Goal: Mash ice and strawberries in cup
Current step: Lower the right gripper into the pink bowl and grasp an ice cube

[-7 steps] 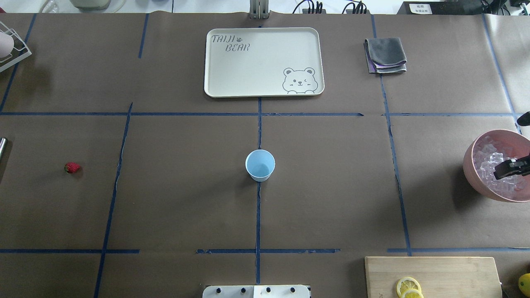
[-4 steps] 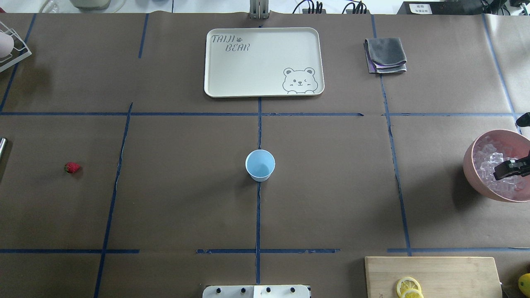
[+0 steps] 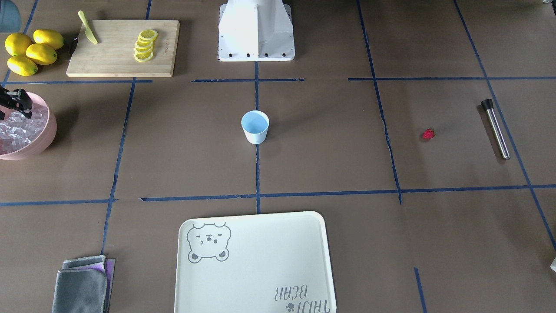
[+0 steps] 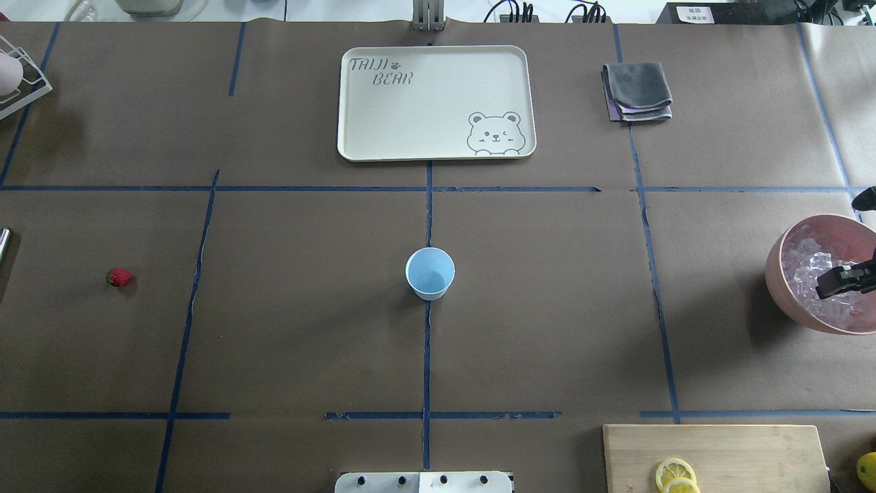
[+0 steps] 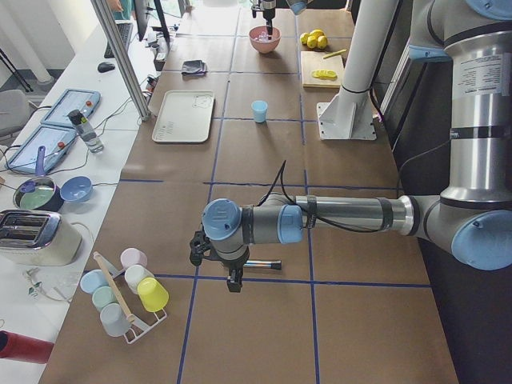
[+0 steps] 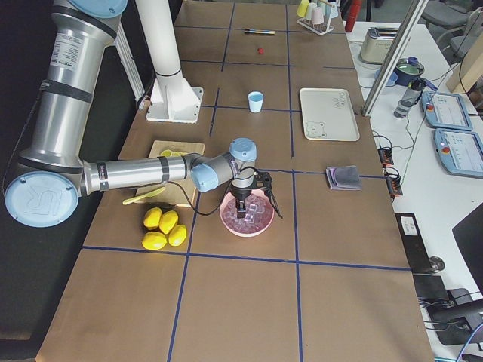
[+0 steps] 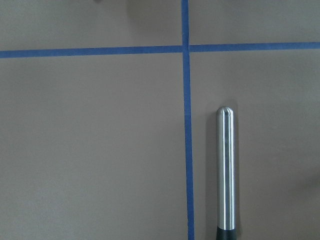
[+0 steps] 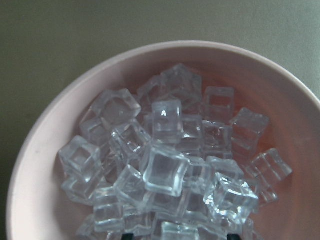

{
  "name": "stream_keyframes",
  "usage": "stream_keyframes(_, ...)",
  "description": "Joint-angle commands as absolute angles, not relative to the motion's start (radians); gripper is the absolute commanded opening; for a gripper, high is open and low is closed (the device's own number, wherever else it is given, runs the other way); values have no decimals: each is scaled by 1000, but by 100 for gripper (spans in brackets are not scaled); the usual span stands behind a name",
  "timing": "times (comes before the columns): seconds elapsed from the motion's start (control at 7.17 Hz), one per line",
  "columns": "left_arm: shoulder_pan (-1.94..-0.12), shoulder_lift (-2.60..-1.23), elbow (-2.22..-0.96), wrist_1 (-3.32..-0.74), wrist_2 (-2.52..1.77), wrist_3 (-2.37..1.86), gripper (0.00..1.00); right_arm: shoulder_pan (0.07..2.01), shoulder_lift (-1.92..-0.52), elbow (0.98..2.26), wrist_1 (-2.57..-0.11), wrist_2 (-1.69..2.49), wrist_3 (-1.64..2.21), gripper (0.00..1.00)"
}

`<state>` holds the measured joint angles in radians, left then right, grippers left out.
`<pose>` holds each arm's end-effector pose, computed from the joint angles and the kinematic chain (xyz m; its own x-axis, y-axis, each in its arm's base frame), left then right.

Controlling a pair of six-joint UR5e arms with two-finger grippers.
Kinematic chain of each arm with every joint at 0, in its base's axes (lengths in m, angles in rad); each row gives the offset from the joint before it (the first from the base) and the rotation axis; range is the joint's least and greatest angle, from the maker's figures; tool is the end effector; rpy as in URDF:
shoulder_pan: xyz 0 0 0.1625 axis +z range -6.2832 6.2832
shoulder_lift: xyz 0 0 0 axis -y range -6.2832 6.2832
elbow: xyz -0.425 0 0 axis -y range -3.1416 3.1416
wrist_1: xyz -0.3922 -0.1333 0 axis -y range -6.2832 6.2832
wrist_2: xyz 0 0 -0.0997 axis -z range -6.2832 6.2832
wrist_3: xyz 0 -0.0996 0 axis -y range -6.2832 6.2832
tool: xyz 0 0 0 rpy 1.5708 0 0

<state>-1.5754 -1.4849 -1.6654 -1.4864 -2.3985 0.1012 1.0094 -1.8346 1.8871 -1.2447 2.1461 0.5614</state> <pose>-0.0620 -0.4498 0.6573 0.6733 0.0422 -0.7382 -0.0638 0.9980 -0.0010 -0.1483 -0.3844 0.5930 0.7740 -0.1035 0.6247 0.0976 0.9943 0.0437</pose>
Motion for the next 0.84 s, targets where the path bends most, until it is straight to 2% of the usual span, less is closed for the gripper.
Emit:
stream_keyframes(0.0,-1575,-1485,-1667,-1485,-2398,101,100,1009,-1835,1884,-1246,2149,561,44)
stream_keyframes(0.14,-1575,-1486,-1667,-1485,-2398,100,100,1009,-1835,1884,-1246,2151,561,11)
stream_keyframes(0.28,-1575,-1486,-1667,-1485,-2399,100,100,1009,-1835,1885,-1244,2151,560,0)
stream_keyframes(0.56,-1575,-1486,-1667,-1483,-2398,100,100,1014,-1838,1911,-1244,2146,560,0)
stream_keyframes(0.7,-1575,-1486,-1667,-1483,-2399,100,100,1032,-1860,1969,-1249,2151,552,0)
